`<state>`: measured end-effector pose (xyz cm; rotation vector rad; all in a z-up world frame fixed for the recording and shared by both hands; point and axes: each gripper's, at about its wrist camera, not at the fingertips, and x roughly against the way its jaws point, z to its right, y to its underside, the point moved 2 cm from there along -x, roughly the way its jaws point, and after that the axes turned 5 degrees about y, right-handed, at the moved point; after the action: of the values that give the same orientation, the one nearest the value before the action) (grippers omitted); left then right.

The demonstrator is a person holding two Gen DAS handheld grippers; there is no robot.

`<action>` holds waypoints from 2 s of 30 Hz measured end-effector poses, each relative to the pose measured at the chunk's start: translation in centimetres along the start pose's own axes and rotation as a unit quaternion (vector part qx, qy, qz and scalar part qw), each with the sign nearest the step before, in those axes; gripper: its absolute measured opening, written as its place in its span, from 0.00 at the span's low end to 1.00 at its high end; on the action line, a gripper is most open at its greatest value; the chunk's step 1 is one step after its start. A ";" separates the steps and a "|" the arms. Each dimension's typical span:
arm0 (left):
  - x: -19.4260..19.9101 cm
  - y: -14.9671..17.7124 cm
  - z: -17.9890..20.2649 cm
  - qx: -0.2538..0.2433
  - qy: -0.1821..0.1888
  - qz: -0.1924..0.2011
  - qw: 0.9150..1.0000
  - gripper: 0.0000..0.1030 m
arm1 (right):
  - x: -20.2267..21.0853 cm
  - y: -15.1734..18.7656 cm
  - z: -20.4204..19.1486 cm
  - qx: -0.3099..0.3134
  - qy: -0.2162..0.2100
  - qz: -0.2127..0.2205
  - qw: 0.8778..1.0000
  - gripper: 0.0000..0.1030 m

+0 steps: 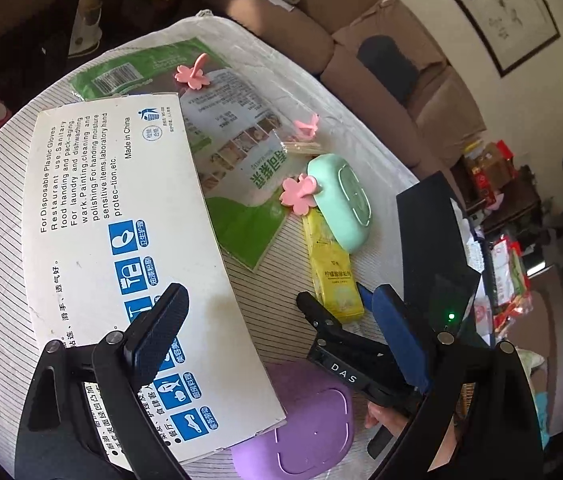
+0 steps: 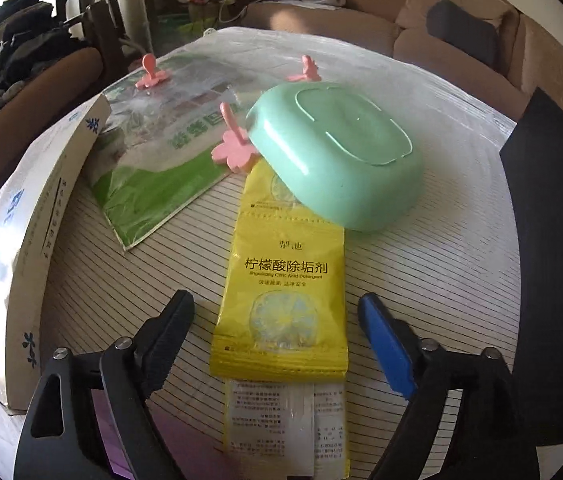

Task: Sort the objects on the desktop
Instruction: 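Move both grippers back over the yellow packet and green soap dish, then close the right gripper on the yellow descaler packet and lift it, then carry the yellow packet with the right gripper over the black box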

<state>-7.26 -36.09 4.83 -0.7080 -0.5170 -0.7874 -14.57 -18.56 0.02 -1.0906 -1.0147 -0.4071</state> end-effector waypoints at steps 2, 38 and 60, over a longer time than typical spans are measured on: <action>-0.1 0.0 0.0 0.003 0.007 -0.002 1.000 0.90 | 0.3 0.0 0.2 -0.001 -0.004 0.002 1.000 0.58; -5.8 4.6 5.4 0.082 0.248 -0.164 0.951 0.91 | 17.9 7.5 6.4 -0.110 -0.107 0.039 0.987 0.53; -2.6 7.5 9.3 0.042 0.348 -0.170 0.921 0.91 | 34.4 2.8 12.4 -0.118 -0.077 0.186 0.972 0.53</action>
<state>-4.45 -24.33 6.49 -0.2191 -0.0163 -1.2628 -0.80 0.00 28.50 -1.5142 -0.8849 -0.1414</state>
